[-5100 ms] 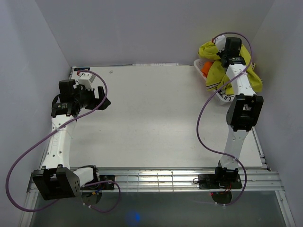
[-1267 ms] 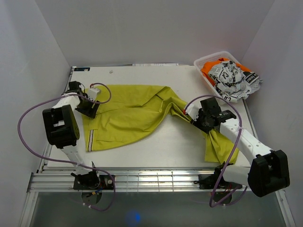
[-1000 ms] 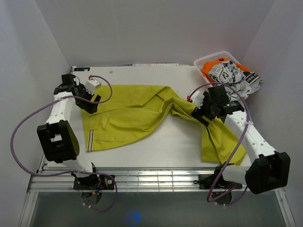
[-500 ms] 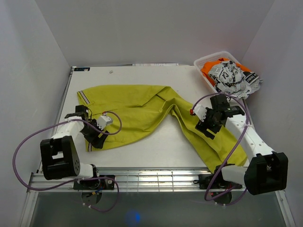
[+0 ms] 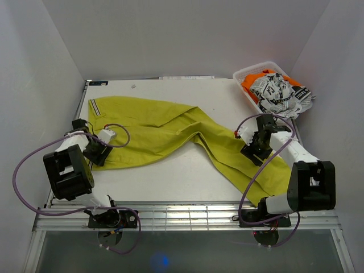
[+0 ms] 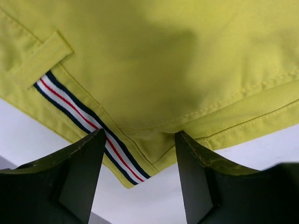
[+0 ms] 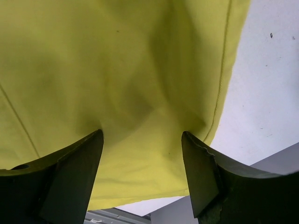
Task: Fold and stack the trousers
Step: Flatten the trousers out
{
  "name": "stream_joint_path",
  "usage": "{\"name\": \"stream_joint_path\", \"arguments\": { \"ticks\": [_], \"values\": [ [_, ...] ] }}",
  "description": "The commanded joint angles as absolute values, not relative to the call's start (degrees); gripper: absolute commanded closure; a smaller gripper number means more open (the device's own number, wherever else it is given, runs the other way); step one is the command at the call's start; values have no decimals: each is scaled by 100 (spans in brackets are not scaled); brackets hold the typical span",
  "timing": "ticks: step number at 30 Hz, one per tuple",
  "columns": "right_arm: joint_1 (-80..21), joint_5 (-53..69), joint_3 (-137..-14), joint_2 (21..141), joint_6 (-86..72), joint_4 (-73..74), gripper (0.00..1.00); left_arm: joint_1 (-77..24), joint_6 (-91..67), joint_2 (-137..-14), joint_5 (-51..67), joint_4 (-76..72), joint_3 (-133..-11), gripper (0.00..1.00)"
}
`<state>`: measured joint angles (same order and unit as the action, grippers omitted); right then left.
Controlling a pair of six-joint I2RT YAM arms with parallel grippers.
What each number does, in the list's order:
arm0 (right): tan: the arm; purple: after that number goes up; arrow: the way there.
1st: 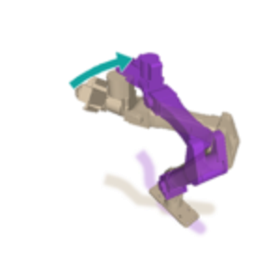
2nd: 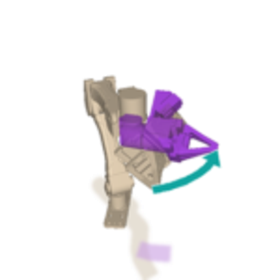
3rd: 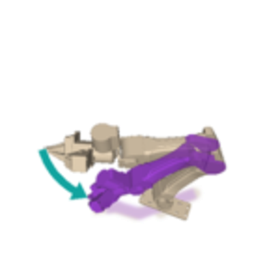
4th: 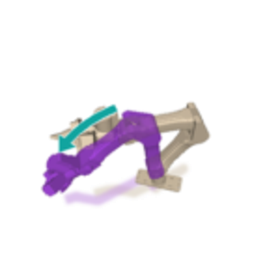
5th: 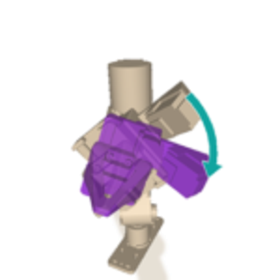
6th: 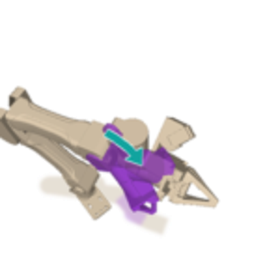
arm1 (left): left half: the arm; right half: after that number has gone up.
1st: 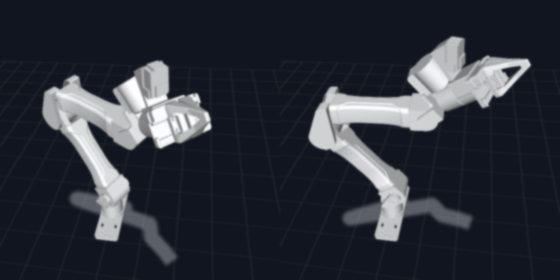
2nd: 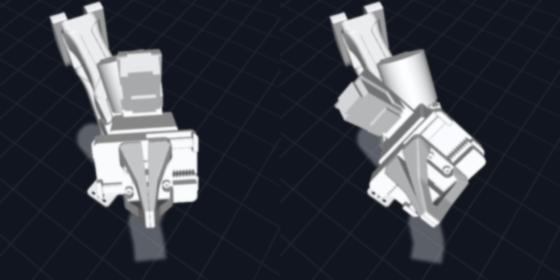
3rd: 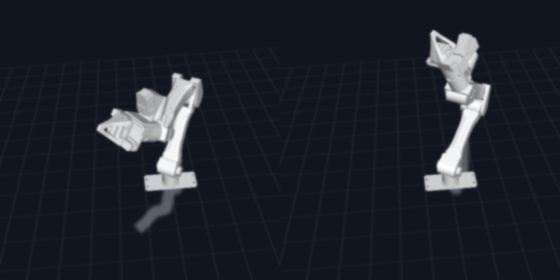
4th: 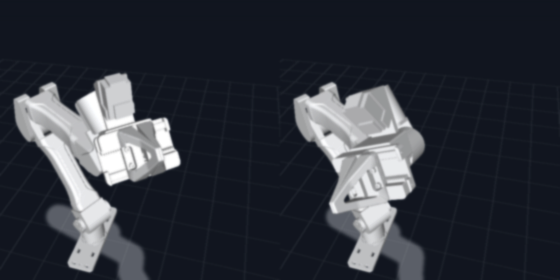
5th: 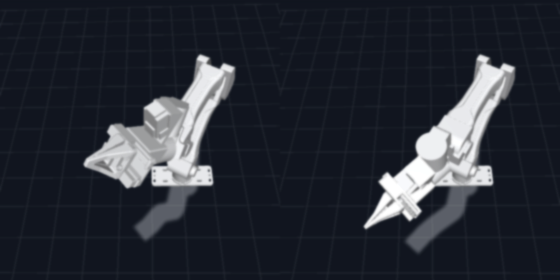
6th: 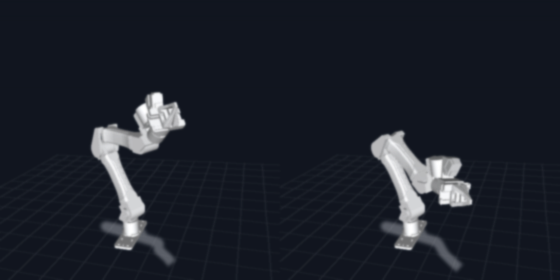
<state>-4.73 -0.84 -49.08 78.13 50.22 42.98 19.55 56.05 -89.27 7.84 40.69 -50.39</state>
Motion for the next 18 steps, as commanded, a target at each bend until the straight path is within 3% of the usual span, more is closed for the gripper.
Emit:
{"name": "stream_joint_path", "arguments": {
  "ticks": [1, 7, 10, 18],
  "values": [
    [-440, -378, -5255, 8198, 4958, 3788, 27, 2311, 6011, -9281, 219, 3665, -5176, 29],
    [-361, -72, -5994, 8079, 4842, 4297, 29, 2408, 6179, -8623, 921, 4279, -5791, 24],
    [-360, 306, -5810, 7631, 5106, 4745, 28, 2400, 6257, -8157, 1581, 4754, -5959, 17],
    [-352, 1018, -5150, 7172, 5484, 5422, 30, 2373, 6373, -8015, 2214, 4939, -5669, 15]
  ]
}}
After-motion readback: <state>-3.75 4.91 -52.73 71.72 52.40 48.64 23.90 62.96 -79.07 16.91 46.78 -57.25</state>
